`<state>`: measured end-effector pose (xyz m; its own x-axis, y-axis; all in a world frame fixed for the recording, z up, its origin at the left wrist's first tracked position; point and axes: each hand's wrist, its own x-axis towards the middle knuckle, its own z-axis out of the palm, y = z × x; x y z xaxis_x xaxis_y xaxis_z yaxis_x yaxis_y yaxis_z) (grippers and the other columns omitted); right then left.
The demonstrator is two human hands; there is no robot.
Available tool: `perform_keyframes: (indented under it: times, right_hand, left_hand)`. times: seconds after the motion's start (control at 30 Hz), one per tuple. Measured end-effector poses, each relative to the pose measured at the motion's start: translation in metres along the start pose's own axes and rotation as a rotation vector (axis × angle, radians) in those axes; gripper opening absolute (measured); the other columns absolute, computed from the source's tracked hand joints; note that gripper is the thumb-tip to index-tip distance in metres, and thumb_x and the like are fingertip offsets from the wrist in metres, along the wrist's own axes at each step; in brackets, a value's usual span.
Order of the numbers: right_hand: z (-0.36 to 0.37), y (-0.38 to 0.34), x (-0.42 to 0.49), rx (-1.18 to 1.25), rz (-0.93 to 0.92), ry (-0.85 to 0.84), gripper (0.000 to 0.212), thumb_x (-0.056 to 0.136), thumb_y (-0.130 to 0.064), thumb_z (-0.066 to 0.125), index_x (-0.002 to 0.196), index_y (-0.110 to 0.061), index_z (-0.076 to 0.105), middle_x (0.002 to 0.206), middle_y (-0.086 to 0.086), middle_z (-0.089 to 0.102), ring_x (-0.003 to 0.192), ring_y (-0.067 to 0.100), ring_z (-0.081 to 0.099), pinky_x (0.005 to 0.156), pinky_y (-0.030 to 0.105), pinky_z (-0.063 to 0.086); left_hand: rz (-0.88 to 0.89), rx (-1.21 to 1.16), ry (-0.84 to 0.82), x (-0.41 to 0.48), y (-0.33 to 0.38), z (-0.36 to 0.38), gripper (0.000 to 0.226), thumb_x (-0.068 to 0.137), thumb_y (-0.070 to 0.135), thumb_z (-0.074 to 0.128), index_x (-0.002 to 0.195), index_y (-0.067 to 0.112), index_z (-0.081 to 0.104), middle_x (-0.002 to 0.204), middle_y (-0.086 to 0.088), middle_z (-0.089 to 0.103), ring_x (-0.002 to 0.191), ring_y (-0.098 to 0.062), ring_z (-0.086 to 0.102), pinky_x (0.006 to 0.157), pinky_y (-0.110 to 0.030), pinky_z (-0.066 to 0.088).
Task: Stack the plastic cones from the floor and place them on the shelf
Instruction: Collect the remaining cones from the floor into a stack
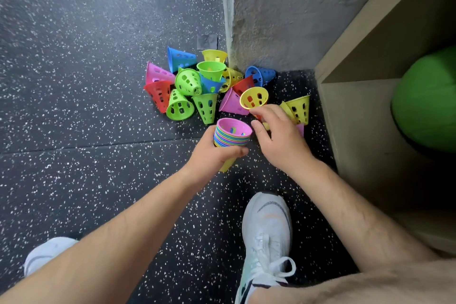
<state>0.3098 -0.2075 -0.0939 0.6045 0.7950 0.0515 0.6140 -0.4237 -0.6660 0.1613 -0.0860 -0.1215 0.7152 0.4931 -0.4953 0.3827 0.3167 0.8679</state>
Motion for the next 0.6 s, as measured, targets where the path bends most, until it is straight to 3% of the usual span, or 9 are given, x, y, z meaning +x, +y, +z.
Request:
perform_keyframes:
  times: [0.17,0.23,0.4,0.5,0.6]
  right_hand:
    - [-0.002,0.019,0.033,-0.295,0.022,-0.041,0.036,0.095,-0.021,0.060,0.131,-0.024,0.061,0.145,0.009,0.044,0.130,0.032,0.041,0.104,0.048,0.043]
    - [0.000,0.027,0.042,-0.322,0.049,-0.091,0.031,0.095,-0.022,0.062,0.126,-0.022,0.066,0.149,0.011,0.042,0.134,0.034,0.038,0.106,0.049,0.041]
    - [0.004,0.037,0.045,-0.288,0.025,-0.066,0.016,0.096,-0.019,0.060,0.108,-0.015,0.068,0.133,0.012,0.054,0.119,0.034,0.048,0.096,0.048,0.047]
    - [0.003,0.035,0.043,-0.183,0.000,0.049,0.017,0.096,-0.017,0.058,0.108,-0.011,0.069,0.127,0.015,0.058,0.115,0.035,0.052,0.099,0.038,0.044]
    - [-0.002,0.023,0.039,-0.011,-0.004,0.151,0.018,0.096,-0.013,0.059,0.109,-0.006,0.070,0.120,0.013,0.061,0.111,0.024,0.055,0.099,0.015,0.035]
  left_hand:
    - [0.000,0.001,-0.004,0.010,0.009,0.000,0.077,0.056,0.035,0.093,0.122,0.012,0.061,0.108,-0.017,0.072,0.088,-0.021,0.068,0.081,-0.044,0.055]
    - [-0.008,-0.022,-0.007,0.010,0.012,-0.001,0.077,0.056,0.034,0.092,0.123,0.011,0.061,0.103,-0.012,0.072,0.086,-0.019,0.067,0.076,-0.039,0.054]
    - [-0.013,-0.081,-0.019,0.006,0.015,-0.002,0.059,0.066,0.021,0.084,0.118,0.004,0.063,0.089,-0.003,0.069,0.077,-0.013,0.063,0.066,-0.023,0.051]
    - [-0.023,-0.090,-0.015,0.005,0.011,-0.003,0.057,0.067,0.023,0.083,0.118,0.006,0.064,0.088,-0.001,0.071,0.077,-0.011,0.065,0.067,-0.023,0.050]
    - [-0.025,-0.105,-0.023,0.003,0.009,-0.002,0.056,0.067,0.021,0.082,0.118,0.007,0.064,0.087,0.001,0.071,0.076,-0.010,0.065,0.066,-0.021,0.051]
